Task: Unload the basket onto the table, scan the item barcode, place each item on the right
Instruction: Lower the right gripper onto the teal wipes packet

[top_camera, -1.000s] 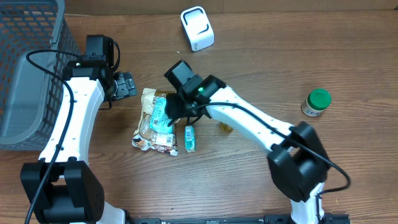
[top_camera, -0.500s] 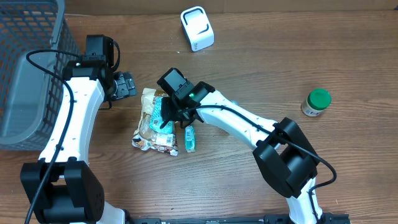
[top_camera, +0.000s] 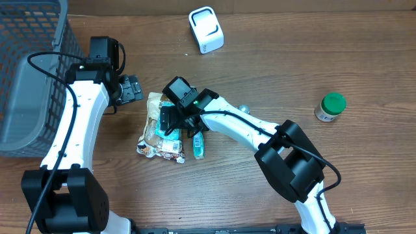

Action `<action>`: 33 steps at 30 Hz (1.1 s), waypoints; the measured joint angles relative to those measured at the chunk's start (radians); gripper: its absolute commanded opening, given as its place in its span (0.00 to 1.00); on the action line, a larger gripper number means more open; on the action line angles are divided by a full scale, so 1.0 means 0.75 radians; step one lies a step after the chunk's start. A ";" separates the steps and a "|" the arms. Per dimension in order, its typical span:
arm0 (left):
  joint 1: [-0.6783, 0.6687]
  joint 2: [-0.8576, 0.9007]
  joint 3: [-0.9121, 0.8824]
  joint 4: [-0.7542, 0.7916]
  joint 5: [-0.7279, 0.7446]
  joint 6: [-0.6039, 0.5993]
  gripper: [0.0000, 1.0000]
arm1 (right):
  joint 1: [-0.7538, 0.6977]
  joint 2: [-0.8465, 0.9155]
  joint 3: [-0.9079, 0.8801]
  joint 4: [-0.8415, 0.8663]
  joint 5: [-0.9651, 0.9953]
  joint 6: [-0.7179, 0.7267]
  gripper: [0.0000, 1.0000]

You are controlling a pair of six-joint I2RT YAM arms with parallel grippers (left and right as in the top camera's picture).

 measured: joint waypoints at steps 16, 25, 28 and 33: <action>0.000 0.000 0.000 0.000 0.000 0.000 1.00 | 0.000 0.000 -0.001 0.017 -0.019 0.069 1.00; 0.000 0.000 0.000 0.000 0.000 0.000 1.00 | -0.001 0.000 -0.001 0.028 -0.048 0.116 0.54; 0.000 0.000 0.000 0.001 0.000 0.000 1.00 | 0.000 0.000 0.000 0.037 -0.054 0.146 0.53; 0.000 0.000 0.000 0.000 0.000 0.000 0.99 | 0.000 0.000 0.000 0.059 -0.053 0.168 0.40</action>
